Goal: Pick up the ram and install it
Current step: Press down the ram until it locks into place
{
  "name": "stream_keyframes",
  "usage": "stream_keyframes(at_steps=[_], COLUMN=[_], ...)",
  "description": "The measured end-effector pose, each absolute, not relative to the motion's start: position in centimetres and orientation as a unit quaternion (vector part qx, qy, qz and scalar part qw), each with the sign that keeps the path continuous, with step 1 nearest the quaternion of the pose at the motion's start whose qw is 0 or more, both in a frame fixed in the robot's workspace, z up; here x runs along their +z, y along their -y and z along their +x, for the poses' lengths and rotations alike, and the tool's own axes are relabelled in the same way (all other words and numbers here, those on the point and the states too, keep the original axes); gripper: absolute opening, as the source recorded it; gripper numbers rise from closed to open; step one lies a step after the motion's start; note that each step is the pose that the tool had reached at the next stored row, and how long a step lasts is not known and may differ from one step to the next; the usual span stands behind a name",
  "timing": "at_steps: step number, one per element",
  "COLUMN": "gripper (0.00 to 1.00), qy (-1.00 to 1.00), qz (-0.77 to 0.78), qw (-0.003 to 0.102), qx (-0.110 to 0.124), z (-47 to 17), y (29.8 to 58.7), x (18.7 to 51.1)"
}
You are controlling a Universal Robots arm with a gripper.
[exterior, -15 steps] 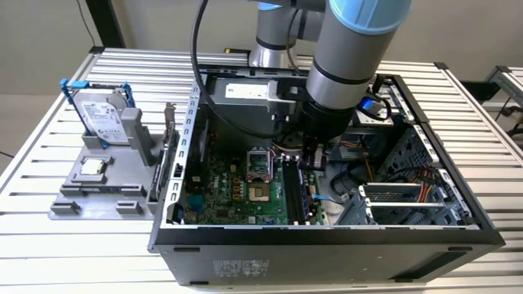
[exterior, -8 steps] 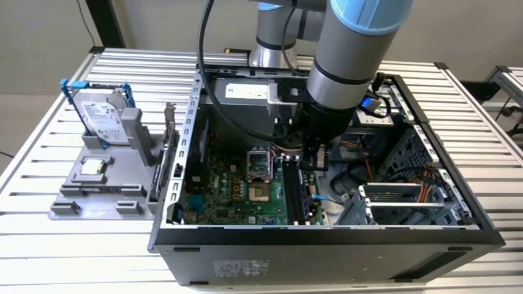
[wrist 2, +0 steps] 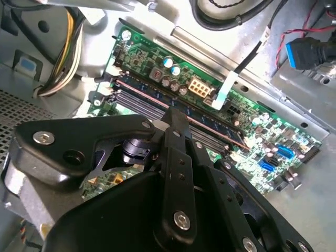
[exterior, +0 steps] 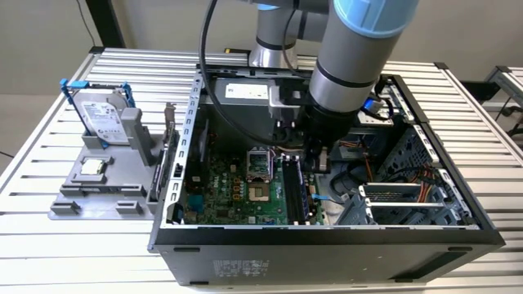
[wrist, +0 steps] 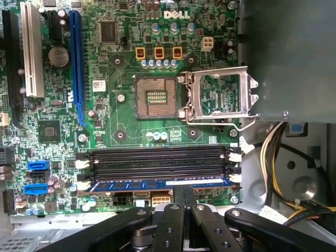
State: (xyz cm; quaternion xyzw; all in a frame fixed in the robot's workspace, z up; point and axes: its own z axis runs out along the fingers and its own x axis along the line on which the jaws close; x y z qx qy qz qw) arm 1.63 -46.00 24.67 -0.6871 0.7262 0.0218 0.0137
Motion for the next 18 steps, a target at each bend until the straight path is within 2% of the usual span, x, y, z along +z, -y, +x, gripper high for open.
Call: stream_keyframes(at_steps=[18], gripper=[0.0], qy=[-0.709], qz=[-0.705], qw=[0.014], qx=[0.022], z=[1.6], y=[47.6], x=[23.9])
